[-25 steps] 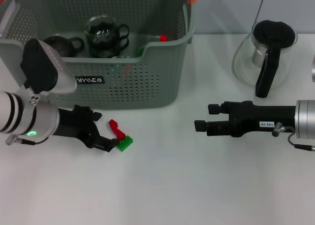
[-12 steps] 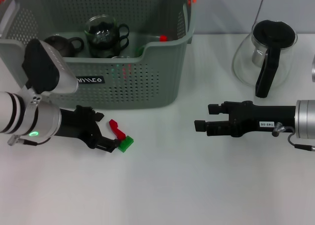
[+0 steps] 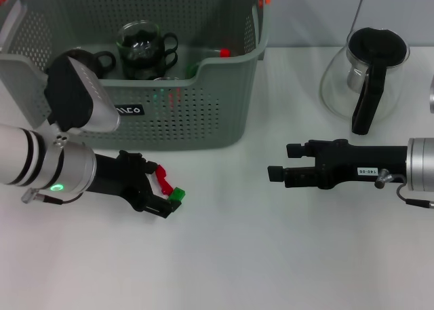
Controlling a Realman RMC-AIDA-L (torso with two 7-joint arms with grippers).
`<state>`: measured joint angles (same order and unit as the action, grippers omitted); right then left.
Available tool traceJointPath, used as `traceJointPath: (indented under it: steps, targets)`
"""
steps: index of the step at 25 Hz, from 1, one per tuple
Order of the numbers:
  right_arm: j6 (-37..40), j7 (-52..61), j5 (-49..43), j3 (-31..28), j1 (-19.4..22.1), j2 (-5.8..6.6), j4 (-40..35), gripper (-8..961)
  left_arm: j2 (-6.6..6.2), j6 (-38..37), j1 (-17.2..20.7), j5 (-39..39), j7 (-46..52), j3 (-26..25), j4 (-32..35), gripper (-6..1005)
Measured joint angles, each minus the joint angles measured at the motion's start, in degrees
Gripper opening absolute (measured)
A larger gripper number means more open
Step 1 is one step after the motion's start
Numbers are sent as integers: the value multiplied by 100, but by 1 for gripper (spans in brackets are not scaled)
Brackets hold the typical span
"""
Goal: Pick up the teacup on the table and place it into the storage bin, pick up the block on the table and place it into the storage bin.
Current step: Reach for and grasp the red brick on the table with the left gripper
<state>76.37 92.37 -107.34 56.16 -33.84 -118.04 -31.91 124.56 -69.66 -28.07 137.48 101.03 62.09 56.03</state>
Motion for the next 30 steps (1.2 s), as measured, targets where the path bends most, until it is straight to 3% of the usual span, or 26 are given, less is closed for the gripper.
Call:
traceJointPath:
  steps: [30]
  targets:
    - [-3, -1, 2, 0, -10, 0, -9, 885, -36, 204, 12, 59, -439, -22, 68, 948]
